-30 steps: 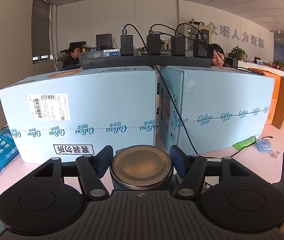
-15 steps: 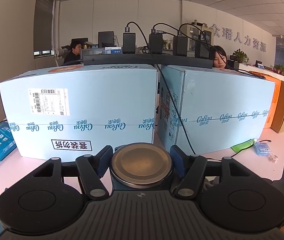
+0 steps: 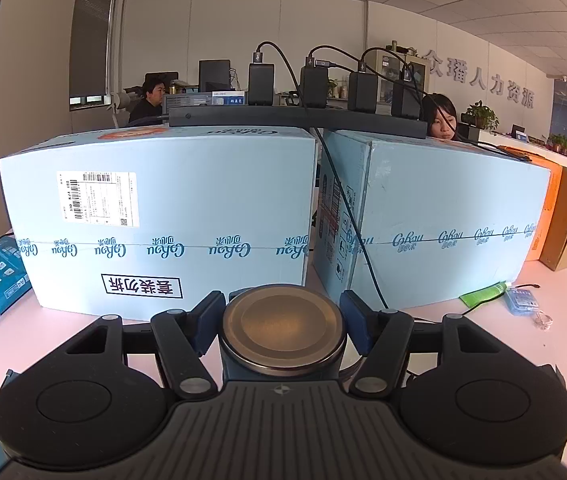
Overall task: Clean container
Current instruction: 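Wipe the thermos body with the cloth in the right gripper while the left holds it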
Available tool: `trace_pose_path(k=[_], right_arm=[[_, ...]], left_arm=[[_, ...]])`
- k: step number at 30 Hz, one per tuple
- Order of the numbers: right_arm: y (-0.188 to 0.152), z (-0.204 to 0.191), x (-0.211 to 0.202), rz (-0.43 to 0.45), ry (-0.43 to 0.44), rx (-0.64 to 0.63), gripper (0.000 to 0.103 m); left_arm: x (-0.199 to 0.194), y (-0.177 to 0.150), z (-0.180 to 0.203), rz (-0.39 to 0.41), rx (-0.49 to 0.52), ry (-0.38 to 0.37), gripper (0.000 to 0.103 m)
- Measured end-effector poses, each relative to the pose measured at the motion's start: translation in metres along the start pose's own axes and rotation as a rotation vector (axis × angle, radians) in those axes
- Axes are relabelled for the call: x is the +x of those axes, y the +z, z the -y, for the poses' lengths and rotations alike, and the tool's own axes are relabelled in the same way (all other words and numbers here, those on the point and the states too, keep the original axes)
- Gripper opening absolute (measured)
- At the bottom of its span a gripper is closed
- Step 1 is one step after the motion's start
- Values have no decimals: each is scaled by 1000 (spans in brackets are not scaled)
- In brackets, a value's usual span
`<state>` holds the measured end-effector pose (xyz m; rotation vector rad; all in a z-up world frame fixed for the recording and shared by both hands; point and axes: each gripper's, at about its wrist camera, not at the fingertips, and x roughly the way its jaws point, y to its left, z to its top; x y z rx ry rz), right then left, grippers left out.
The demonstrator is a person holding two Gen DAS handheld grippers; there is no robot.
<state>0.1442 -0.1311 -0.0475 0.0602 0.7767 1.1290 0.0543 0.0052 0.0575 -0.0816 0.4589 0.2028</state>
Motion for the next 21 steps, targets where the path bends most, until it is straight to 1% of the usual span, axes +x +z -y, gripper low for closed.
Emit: trace_pose_path(k=[2, 4, 11, 19, 21], right_arm=[[-1, 0, -1, -9, 0, -1, 30], [2, -2, -5, 9, 14, 5, 30], [22, -14, -33, 134, 74, 7, 30], [45, -34, -63, 289, 115, -60, 31], [46, -35, -64, 299, 123, -67, 31]], left_arm=[[0, 0, 1, 0, 1, 1, 58], [0, 0, 1, -1, 2, 0, 58], [0, 0, 2, -1, -1, 0, 58], [2, 0, 2, -3, -4, 2, 59], [2, 0, 2, -4, -3, 6, 59]])
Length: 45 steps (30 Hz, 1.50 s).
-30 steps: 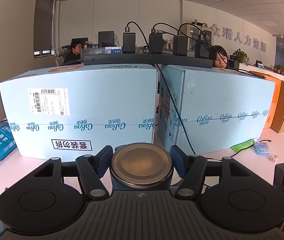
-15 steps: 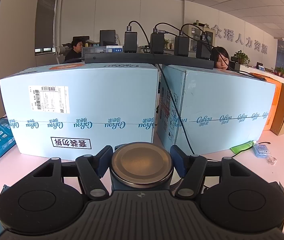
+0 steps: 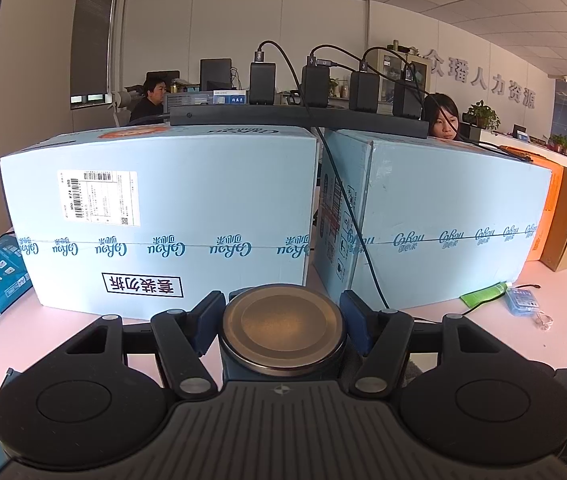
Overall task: Clean container
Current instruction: 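Wipe the thermos body with the cloth in the right gripper while the left holds it, then keep wiping the thermos side with the right gripper's cloth while the left tilts it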
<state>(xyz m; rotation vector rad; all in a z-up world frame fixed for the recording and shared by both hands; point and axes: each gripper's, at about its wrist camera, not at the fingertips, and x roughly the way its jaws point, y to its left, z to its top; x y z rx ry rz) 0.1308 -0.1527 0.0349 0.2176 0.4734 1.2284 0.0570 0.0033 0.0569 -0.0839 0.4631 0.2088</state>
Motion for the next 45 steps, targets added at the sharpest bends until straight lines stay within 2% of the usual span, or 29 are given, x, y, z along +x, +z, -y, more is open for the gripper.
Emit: trace_pose_path(k=[6, 17, 21, 28, 40, 43, 45], right_arm=[[-16, 10, 15, -75, -25, 17, 31], [-66, 28, 41, -284, -93, 60, 31], [-73, 29, 46, -316, -91, 61, 31], [-66, 27, 39, -285, -84, 64, 32], [-19, -1, 9, -66, -25, -22, 32], [-14, -7, 5, -34, -7, -59, 32], [-18, -9, 8, -49, -5, -85, 33]], left_arm=[[1, -1, -1, -10, -2, 5, 59], [2, -2, -2, -16, -6, 1, 59], [3, -3, -2, -20, -12, 2, 59], [3, -3, -3, -22, -14, 4, 59], [2, -3, -3, -24, -15, 5, 59], [2, -3, -3, -24, -15, 6, 59], [2, -3, -3, -25, -15, 9, 59]])
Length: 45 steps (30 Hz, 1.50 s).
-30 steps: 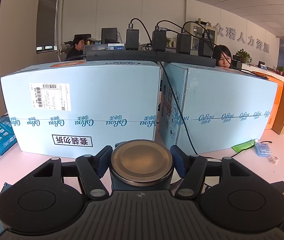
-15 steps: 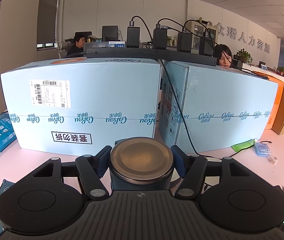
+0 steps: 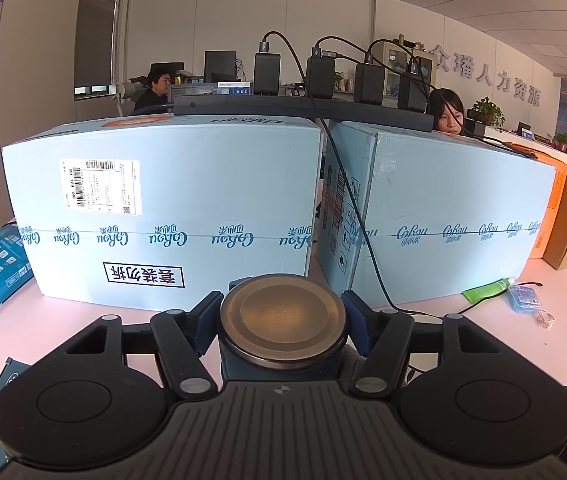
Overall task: Clean container
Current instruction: 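Keep wiping the thermos side with the right gripper's cloth while the left tilts it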
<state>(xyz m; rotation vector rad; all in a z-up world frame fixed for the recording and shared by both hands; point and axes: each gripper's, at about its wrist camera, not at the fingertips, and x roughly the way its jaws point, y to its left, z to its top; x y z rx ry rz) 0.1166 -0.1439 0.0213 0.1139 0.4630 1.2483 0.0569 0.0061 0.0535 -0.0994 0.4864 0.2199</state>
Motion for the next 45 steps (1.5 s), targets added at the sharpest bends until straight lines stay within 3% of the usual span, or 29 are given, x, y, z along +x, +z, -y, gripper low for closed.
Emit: trace_pose_path(k=[15, 19, 32, 39, 45], right_arm=[[-64, 16, 49, -301, -39, 66, 33], [-56, 14, 46, -272, -37, 59, 32], [3, 5, 10, 14, 15, 0, 33], [-3, 20, 19, -23, 34, -3, 33], [-27, 32, 31, -119, 10, 29, 33]], left_arm=[[-1, 1, 1, -5, 5, 0, 59], [-1, 1, 0, -8, 1, 1, 59], [2, 1, 3, -23, 7, 19, 59], [3, 0, 2, -33, 4, 25, 59], [2, -1, 4, -34, 11, 25, 59]])
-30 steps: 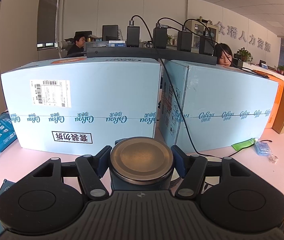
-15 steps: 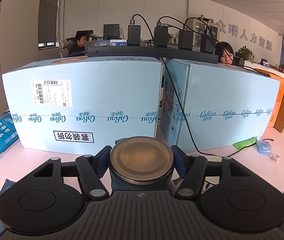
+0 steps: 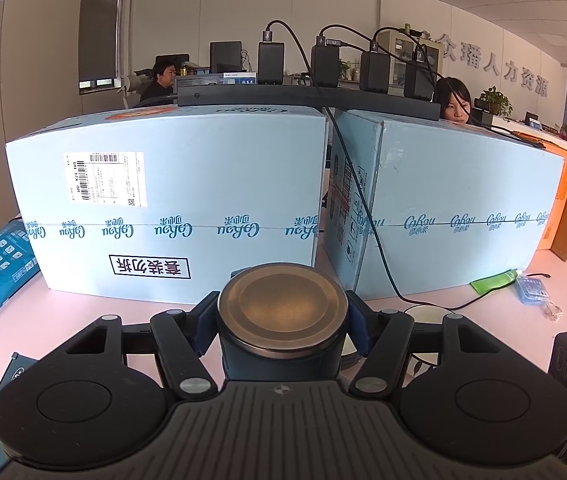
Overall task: Clean container
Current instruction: 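Keep wiping the thermos side with the right gripper's cloth while the left tilts it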
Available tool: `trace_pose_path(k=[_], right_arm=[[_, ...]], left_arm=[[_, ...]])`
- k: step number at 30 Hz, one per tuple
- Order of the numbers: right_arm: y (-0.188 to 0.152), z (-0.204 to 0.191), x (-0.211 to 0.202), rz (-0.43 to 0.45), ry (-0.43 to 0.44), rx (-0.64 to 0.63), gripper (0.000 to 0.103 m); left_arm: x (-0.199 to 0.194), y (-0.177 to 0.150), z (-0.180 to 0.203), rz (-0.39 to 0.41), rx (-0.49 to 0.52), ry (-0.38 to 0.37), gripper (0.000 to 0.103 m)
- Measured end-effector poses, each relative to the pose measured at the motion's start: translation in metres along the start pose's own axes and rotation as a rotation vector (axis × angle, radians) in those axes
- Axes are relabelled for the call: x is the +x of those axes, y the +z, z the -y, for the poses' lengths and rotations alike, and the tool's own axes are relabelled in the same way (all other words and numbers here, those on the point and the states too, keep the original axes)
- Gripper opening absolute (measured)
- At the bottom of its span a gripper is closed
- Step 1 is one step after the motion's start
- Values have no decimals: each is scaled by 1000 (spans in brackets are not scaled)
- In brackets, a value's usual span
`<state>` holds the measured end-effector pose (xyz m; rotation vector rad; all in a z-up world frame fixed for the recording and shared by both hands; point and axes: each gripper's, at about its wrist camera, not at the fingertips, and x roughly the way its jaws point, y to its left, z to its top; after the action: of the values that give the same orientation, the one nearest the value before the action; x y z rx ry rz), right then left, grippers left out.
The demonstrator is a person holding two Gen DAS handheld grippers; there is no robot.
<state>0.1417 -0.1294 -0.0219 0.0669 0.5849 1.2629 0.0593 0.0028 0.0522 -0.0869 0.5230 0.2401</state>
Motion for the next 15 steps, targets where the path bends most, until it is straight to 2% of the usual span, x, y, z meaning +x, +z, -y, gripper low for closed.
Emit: trace_pose_path(k=[8, 15], right_arm=[[-21, 9, 22, -136, -44, 3, 33], [0, 3, 6, -50, -23, -11, 33]], left_arm=[[-1, 0, 1, -3, -1, 2, 59], [0, 2, 0, -18, -16, 12, 59]])
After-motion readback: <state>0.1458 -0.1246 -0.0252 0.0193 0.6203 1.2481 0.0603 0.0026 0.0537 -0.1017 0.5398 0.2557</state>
